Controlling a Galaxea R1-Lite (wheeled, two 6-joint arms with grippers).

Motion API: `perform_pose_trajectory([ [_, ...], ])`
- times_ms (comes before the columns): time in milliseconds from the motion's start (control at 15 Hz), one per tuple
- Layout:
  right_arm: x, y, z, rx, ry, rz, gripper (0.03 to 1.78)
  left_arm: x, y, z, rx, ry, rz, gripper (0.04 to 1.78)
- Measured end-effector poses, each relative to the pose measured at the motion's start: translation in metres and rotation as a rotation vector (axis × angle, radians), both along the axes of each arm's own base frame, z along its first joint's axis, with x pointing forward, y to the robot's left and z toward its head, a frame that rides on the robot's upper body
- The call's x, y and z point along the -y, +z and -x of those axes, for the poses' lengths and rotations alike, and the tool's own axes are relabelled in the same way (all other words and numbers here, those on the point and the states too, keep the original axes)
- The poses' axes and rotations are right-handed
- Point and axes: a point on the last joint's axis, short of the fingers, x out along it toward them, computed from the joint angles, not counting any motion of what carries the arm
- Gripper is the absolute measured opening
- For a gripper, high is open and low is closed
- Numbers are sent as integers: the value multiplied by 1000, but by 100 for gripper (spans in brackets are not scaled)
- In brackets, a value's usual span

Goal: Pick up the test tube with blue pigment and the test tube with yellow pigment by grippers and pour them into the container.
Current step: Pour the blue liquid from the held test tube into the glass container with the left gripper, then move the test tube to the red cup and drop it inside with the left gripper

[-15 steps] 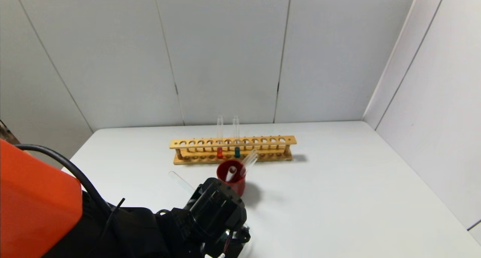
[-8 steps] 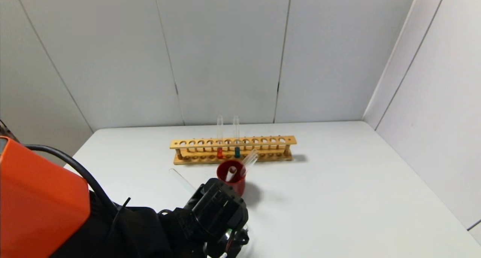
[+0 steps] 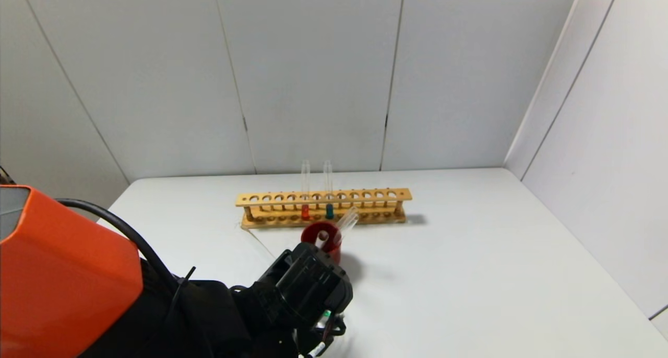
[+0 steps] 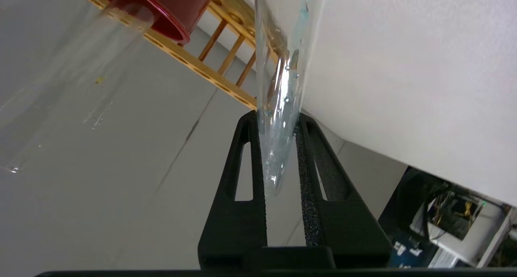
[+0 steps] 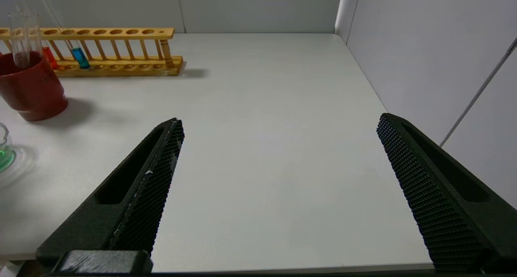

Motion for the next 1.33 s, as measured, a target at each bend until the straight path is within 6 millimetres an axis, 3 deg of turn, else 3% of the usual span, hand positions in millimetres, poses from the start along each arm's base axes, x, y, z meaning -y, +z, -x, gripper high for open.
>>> perform_pose_trajectory([
  [867, 0, 0, 0, 0, 0, 0, 174, 4, 9, 7, 24, -10, 6, 30],
  [1067, 0, 0, 0, 0, 0, 0, 174, 1, 24, 10, 57, 35, 153, 30],
  [1333, 0, 0, 0, 0, 0, 0, 174, -14, 48, 20, 119, 177, 490, 30],
])
